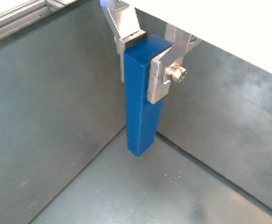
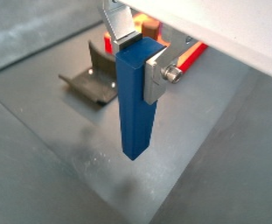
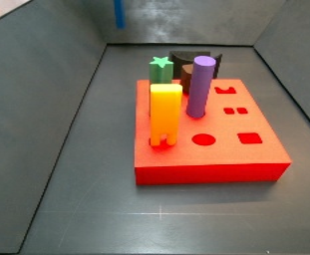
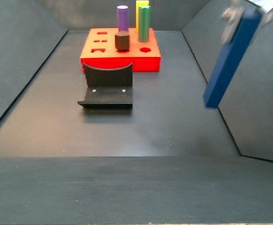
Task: Pick up the rectangle object. Move up. Move to above the board. Insert the rectangle object.
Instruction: Move to above the board.
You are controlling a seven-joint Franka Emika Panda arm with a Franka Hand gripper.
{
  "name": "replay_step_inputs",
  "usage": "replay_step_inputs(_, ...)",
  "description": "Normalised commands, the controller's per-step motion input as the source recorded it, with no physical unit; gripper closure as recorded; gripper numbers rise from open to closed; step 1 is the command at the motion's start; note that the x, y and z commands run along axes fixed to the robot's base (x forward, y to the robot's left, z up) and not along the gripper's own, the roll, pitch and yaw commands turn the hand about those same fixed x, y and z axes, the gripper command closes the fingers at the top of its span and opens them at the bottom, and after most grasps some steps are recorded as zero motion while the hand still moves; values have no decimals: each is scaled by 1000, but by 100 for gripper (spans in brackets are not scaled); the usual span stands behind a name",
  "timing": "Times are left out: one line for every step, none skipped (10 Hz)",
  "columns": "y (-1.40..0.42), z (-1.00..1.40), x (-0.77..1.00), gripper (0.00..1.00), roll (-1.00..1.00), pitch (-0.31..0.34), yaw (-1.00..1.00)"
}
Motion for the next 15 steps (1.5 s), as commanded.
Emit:
replay_step_inputs(82, 924, -191, 100, -80, -68, -18)
replay_step_inputs(56, 740, -129, 100, -35, -13, -20)
replay_step_inputs(37, 509, -65, 100, -6, 33, -6)
replay_step_inputs(30, 342, -34, 100, 2, 61, 4)
replay_step_inputs(23, 178, -19, 100, 12, 78, 9)
replay_step_inputs(-1000, 138, 299, 100, 415, 534, 288)
replay_step_inputs(-1000, 137, 300, 100, 418, 510, 265)
replay_step_inputs(-1000, 142, 302, 100, 361, 417, 194)
replay_step_inputs(-1000, 143, 306, 100, 187, 291, 108)
replay_step_inputs(-1000, 141, 311, 100, 86, 202, 60)
replay_step_inputs(-1000, 142, 315, 100, 29, 143, 37)
replay_step_inputs(-1000, 144, 322, 100, 6, 128, 20)
replay_step_inputs(-1000, 143, 328, 100, -7, 122, 19)
replay_step_inputs(-1000, 145, 333, 100, -4, 117, 12)
replay_step_inputs(-1000, 147, 339, 100, 2, 114, 11)
